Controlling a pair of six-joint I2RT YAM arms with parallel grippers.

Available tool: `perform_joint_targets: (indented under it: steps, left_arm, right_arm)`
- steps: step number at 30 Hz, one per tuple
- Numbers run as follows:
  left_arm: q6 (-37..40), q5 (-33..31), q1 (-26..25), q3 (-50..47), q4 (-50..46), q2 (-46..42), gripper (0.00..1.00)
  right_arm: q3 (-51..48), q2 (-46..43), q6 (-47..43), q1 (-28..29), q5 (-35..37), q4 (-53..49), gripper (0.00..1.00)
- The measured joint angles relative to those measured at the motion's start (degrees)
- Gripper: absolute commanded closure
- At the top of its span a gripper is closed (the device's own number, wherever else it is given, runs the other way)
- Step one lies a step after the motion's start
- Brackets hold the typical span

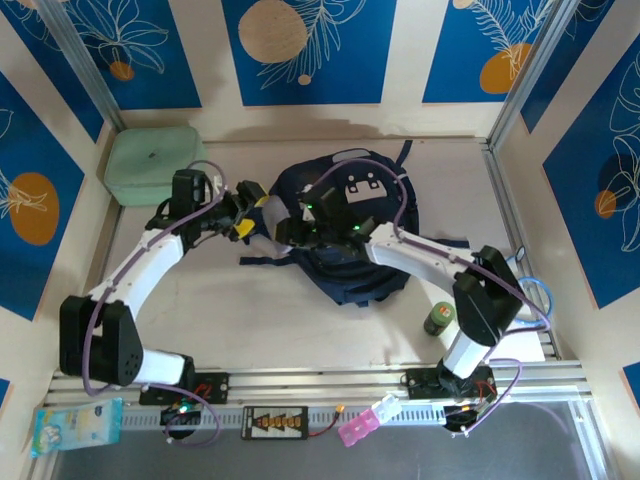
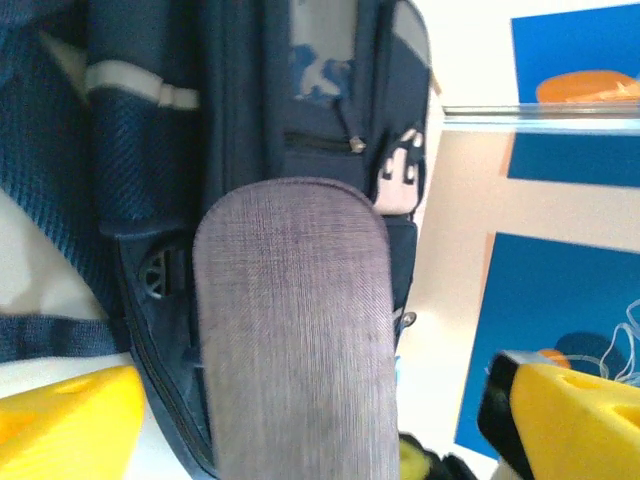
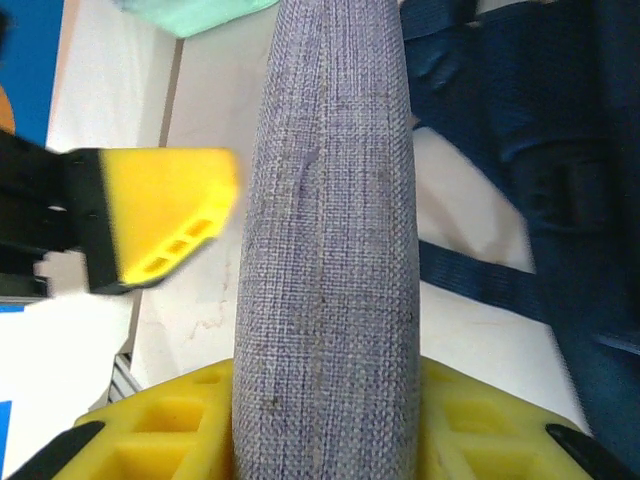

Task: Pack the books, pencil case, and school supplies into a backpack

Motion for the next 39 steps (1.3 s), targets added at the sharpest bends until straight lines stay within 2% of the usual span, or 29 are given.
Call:
perform_joint_targets:
  steps: [3, 7, 11, 16, 20, 24, 31, 36, 39]
  left_arm:
    - [4.13, -0.28, -0.17, 0.48, -0.31, -2.40, 0.00]
    - [12.83, -2.56, -3.54, 5.44, -4.74, -2.01, 0.00]
    - [21.18, -6.38, -11.93, 12.28, -9.35, 1.05, 0.00]
    - [33.33, -11.34, -24.81, 21.99, -15.93, 10.34, 0.00]
    - [43.30, -16.61, -32.26, 29.57, -22.21, 19.19, 0.06]
    - [53.16, -23.08, -37.42, 35.28, -28.22, 26.69, 0.12]
    - [65.85, -32.79, -42.27, 43.58, -36.87, 35.58, 0.22]
    - [69.92, -38.93, -43.32, 47.04, -39.28, 40.44, 0.26]
    - [71.12, -41.33, -43.32, 47.60, -39.80, 42.27, 0.33]
  right_arm:
    - [-3.80, -5.18, -0.20, -3.17, 0.90, -1.03, 0.67]
    - [-7.85, -13.73, -0.63, -8.81, 2.14, -3.72, 0.67]
    - [-11.23, -21.64, -1.01, -16.06, 3.04, -7.13, 0.67]
    - [-14.38, -29.79, -1.11, -25.66, 4.07, -12.98, 0.67]
    - [-16.74, -34.56, -1.05, -31.80, 3.76, -16.44, 0.67]
    - [-19.50, -38.77, -0.90, -37.20, 2.75, -19.26, 0.67]
    - [-22.88, -43.41, 0.35, -42.80, 0.50, -21.66, 0.67]
    - [-23.21, -43.52, 0.90, -43.23, -0.61, -22.34, 0.66]
    - [-23.28, -43.52, 1.07, -43.34, -0.74, -22.84, 0.67]
